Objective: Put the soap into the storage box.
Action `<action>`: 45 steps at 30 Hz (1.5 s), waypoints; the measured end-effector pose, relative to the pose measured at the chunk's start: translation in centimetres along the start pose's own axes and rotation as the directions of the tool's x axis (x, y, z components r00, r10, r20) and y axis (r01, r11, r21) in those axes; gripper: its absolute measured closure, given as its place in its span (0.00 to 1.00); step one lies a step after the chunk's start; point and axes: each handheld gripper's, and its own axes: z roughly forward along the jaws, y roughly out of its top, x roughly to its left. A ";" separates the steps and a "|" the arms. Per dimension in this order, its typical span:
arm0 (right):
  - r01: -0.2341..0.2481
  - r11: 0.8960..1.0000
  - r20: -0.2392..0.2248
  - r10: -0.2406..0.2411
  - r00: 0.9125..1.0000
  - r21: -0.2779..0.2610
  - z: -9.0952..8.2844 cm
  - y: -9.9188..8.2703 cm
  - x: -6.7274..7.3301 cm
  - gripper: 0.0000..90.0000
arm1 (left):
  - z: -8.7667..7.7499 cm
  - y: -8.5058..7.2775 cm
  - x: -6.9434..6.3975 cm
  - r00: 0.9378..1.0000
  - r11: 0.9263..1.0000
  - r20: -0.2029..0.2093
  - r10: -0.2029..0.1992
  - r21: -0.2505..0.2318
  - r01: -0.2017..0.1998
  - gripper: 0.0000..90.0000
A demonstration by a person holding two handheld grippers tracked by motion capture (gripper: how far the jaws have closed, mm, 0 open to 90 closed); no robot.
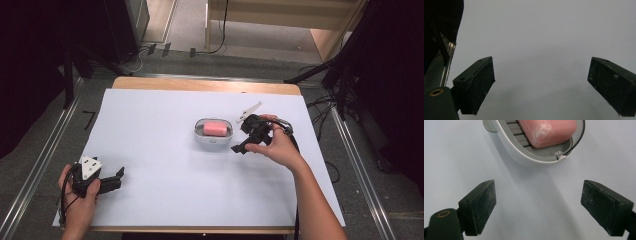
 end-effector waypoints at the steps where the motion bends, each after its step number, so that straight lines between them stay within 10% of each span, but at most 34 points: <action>1: -0.003 1.000 0.003 0.003 1.000 -0.003 0.0 -0.2 0.0 0.15 | 0.0 0.0 0.0 1.000 1.000 0.000 0.000 0.000 0.000 0.09; 13: -0.047 0.999 0.094 0.048 0.994 -0.012 -0.3 -2.6 0.5 0.15 | 0.0 0.0 0.0 1.000 1.000 -0.002 0.002 0.002 -0.002 0.08; 45: -0.160 0.982 0.135 0.173 0.976 -0.097 -2.1 -10.7 1.3 0.13 | 0.0 0.0 -0.1 1.000 1.000 -0.004 0.005 0.004 -0.005 0.09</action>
